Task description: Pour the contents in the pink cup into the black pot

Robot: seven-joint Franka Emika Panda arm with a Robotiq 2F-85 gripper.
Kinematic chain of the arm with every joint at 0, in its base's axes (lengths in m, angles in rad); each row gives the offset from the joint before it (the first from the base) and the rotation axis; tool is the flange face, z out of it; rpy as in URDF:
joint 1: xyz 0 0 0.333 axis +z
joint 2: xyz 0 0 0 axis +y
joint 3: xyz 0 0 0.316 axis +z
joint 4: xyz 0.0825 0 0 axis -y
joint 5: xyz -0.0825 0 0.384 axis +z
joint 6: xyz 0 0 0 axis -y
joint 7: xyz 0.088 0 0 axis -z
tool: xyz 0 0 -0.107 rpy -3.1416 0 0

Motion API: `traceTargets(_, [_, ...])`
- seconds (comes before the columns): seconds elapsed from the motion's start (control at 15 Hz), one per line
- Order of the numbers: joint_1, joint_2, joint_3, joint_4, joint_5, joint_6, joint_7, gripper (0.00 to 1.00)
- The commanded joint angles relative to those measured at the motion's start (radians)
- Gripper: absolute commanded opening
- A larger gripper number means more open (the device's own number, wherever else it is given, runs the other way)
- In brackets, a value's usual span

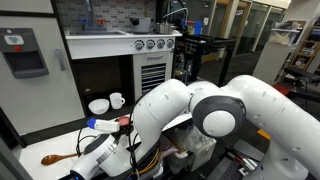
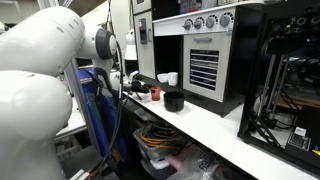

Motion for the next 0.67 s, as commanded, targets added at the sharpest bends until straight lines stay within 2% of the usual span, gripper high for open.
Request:
traceTargets(0.0, [0.006, 0.029, -0.004, 0.037, 0.007, -0.033, 0.03, 1.0])
traceTargets(0.6, [-0.001, 0.044, 0.003, 0.061, 0.035, -0.063, 0.156, 1.0])
